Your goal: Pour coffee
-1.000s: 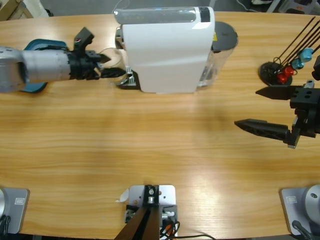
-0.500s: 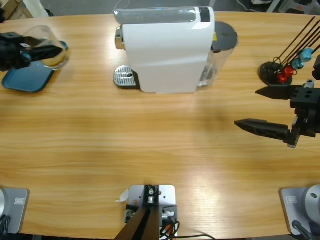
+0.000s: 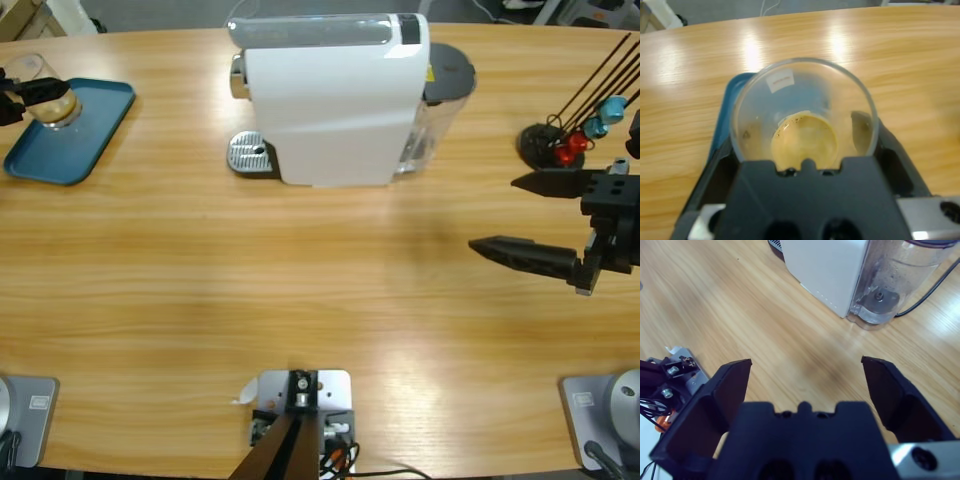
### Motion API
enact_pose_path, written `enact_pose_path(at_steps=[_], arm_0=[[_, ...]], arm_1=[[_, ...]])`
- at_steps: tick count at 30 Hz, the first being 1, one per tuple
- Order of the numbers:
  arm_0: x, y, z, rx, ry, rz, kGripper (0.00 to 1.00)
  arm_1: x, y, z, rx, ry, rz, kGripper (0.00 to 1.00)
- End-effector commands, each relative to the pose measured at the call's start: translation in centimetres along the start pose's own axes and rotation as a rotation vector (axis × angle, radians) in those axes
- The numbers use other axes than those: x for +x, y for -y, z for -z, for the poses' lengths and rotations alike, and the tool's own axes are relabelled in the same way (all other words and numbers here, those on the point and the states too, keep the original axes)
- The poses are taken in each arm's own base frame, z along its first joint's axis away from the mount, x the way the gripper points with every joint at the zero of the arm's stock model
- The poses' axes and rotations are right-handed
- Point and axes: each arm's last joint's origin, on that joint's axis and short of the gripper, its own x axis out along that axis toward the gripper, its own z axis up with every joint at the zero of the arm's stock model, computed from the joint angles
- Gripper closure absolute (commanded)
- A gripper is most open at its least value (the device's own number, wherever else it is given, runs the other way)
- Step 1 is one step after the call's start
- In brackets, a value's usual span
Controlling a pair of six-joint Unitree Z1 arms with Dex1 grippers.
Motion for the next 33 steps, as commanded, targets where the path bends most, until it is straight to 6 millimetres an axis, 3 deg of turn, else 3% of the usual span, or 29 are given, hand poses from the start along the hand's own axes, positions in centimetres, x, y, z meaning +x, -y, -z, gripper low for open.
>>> enact_pose_path(at_steps=[1,13,16,21,26,33], arm_0=[[4.3,-3.0,2.4,-0.069,-0.058,-0.076,0.566],[6.8,-5.1,4.2,-0.147,-0.134,-0.117,0.541],[6.6,-4.9,4.0,-0.150,-0.133,-0.096,0.064],[4.9,-3.7,3.5,-0.132,-0.116,-0.064,0.013],[1.6,-2.1,2.7,-0.115,-0.092,-0.039,0.013],[-7.7,1.9,-2.4,-0.031,0.001,0.053,0.013]], arm_1=[[-0.3,-0.2,1.0,-0.003,0.012,-0.009,0.000],[-0.4,-0.2,1.1,-0.001,0.023,-0.007,0.000],[-0.3,-0.2,1.1,-0.001,0.022,-0.007,0.000],[-0.2,-0.2,1.1,0.000,0.017,-0.007,0.000],[-0.1,-0.2,1.0,0.003,0.012,-0.007,0.000],[0.1,-0.2,0.9,0.004,0.007,-0.013,0.000]])
